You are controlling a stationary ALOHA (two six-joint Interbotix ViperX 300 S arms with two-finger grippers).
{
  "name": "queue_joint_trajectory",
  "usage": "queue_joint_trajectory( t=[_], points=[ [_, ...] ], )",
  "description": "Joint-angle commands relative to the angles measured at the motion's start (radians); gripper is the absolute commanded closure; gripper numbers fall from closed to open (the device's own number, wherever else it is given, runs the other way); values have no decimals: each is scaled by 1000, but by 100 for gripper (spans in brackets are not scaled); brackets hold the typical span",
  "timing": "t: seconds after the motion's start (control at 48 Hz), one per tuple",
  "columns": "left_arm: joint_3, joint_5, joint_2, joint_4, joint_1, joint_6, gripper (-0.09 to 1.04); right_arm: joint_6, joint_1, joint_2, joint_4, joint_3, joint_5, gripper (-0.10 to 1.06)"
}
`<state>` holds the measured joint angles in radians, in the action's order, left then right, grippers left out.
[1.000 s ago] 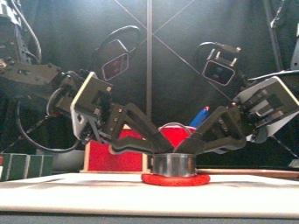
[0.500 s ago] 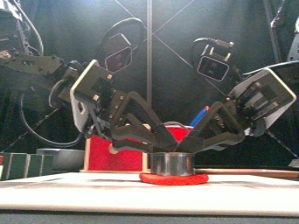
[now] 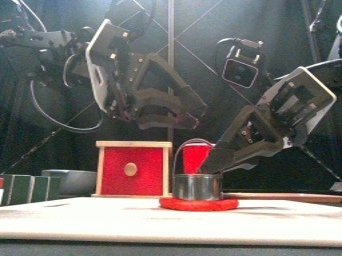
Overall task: Get the cutter from the drawer then cut the dough then place the extra dough in the bowl
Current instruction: Cut the dough
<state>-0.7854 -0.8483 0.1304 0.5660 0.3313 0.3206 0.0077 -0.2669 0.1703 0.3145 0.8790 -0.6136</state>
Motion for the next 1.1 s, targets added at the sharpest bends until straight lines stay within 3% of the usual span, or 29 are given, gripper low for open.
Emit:
queue_joint_trajectory(
  t=[0.021,0.25,0.5,0.708,0.833,1.104],
  points=[
    [-58,-51,-66,-2,9,-3,14,-3,26,-69,-5,-26,32,23],
    [-94,-51,20,44,35,-8,26,0,100,-121,-51,-81,304,23],
    [-44,2,132,51,38,-8,36,5,114,-144,-114,-221,641,23],
    [-9,63,196,64,37,-6,37,18,137,-138,-229,-314,874,23],
    [8,69,209,80,37,-2,37,17,146,-130,-245,-353,945,23],
    [17,94,255,106,35,-8,37,18,140,-121,-242,-362,954,23]
  ],
)
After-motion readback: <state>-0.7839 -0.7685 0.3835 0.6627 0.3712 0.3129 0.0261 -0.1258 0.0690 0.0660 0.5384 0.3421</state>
